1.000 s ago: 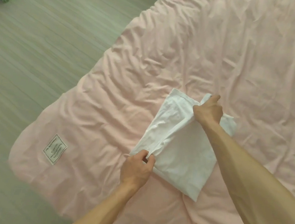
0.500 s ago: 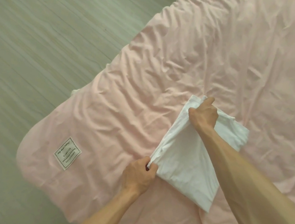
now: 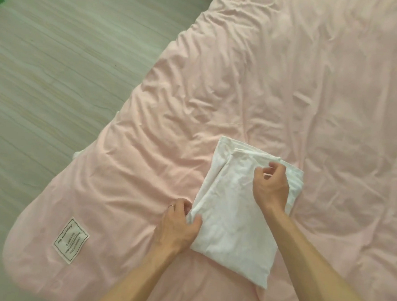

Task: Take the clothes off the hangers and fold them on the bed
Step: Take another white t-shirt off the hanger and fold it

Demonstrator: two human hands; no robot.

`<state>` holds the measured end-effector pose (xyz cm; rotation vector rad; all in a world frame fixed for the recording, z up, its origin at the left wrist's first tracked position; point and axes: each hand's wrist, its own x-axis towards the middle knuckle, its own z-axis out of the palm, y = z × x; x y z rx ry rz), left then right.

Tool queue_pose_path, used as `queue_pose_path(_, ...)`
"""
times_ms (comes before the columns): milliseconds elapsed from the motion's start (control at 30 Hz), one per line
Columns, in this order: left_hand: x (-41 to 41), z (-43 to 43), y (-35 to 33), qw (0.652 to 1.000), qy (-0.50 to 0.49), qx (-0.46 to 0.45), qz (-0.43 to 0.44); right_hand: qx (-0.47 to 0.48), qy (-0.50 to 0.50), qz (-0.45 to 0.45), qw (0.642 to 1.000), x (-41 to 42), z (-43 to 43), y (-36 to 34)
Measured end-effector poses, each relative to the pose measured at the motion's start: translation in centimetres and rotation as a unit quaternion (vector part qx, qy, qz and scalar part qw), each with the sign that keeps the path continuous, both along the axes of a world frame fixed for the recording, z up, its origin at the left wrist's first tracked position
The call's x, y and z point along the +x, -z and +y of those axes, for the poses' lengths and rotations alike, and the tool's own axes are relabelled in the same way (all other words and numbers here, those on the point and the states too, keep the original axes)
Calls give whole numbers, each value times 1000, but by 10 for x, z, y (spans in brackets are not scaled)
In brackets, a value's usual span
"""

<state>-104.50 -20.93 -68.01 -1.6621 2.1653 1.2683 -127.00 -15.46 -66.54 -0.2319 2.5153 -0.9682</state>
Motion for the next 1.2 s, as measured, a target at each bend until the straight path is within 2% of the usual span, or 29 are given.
queue_pose_path(100, -42, -16, 2, 998, 31, -26, 46, 44, 52, 48, 997, -5, 54, 12)
queue_pose_path(167, -74, -28, 1, 996, 64, -33, 50, 68, 83, 46, 993, -8, 78, 17)
queue_pose_path(333, -154, -58, 8, 995, 96, -35, 8, 10, 128, -93, 987, -27, 104, 27)
queue_pose_path(433, -179, -77, 19, 992, 124, -21, -8, -11, 127, -110, 986, -43, 100, 32)
queue_pose_path(600, -202, -88, 15, 984, 180, 1, 18, -9, 128, -117, 985, -69, 88, 39)
queue_pose_path(733, -205, -85, 6, 980, 166, 57, 94, 1, 153, -86, 984, -73, 96, 47)
queue_pose_path(867, -201, -90, 15, 979, 200, 21, 29, -15, 173, -51, 983, -65, 94, 49)
queue_pose_path(933, -204, -91, 19, 980, 190, 32, 40, -27, 189, -39, 981, -63, 91, 48)
queue_pose_path(1100, -204, -97, 21, 970, 29, 188, 154, -65, 219, 29, 973, -61, 90, 45)
queue_pose_path(1133, -201, -98, 20, 969, 20, 191, 157, -69, 220, 44, 972, -61, 90, 45)
queue_pose_path(1200, -198, -101, 25, 983, 78, 109, 129, -66, 217, 67, 972, -61, 88, 48)
